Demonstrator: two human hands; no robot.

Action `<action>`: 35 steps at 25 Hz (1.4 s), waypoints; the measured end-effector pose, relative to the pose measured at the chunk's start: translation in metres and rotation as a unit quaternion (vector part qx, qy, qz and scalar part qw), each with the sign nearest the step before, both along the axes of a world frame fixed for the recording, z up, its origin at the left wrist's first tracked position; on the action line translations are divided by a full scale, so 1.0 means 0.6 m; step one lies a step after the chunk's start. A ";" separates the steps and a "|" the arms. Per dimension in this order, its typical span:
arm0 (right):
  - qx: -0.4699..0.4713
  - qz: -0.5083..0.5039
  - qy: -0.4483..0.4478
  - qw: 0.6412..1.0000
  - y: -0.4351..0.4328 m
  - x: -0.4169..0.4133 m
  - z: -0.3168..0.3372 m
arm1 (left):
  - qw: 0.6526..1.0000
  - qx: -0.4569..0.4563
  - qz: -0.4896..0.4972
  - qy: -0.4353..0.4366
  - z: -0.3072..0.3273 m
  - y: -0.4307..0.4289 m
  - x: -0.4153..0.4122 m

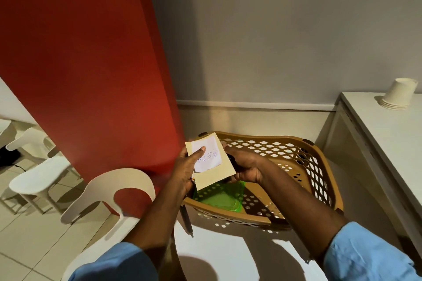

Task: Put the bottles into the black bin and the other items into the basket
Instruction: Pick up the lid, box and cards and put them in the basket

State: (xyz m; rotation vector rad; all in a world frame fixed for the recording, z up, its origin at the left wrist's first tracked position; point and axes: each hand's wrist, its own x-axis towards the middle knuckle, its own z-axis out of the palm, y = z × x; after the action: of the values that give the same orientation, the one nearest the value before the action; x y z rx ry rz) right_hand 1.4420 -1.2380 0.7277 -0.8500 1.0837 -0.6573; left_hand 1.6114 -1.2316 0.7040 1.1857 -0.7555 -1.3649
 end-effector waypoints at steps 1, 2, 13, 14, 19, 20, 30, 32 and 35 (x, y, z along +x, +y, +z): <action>-0.002 -0.003 0.017 1.000 0.000 -0.001 -0.006 | 1.000 0.012 0.001 -0.014 -0.002 -0.001 -0.001; 0.001 -0.011 0.027 1.000 0.000 -0.002 -0.011 | 1.000 0.023 0.004 -0.016 -0.003 -0.002 -0.004; 0.073 -0.165 -0.032 0.983 -0.013 -0.052 -0.037 | 0.992 0.052 0.034 0.113 -0.007 -0.018 -0.035; 0.061 -0.192 -0.006 0.980 -0.016 -0.065 -0.042 | 0.990 0.059 0.037 0.119 -0.011 -0.019 -0.034; 0.075 -0.301 0.066 0.948 -0.019 -0.114 -0.071 | 0.990 0.075 0.045 0.112 -0.021 -0.018 -0.032; 0.077 -0.300 0.081 0.948 -0.021 -0.116 -0.076 | 0.990 0.071 0.046 0.113 -0.021 -0.020 -0.033; 0.036 -0.175 0.364 0.914 -0.044 -0.116 -0.132 | 0.992 0.068 0.031 0.104 -0.016 -0.017 -0.047; 0.019 -0.152 0.419 0.895 -0.045 -0.113 -0.136 | 0.993 0.066 0.027 0.092 -0.018 -0.016 -0.047; 0.005 -0.164 0.412 0.896 -0.043 -0.110 -0.143 | 0.994 0.078 0.021 0.070 -0.019 -0.017 -0.049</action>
State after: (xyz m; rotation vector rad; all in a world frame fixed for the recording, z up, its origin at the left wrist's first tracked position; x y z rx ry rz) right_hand 1.3762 -1.2638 0.6417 -0.9702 2.0314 -0.5671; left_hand 1.5821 -1.2418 0.6925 1.2055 -0.5311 -1.4761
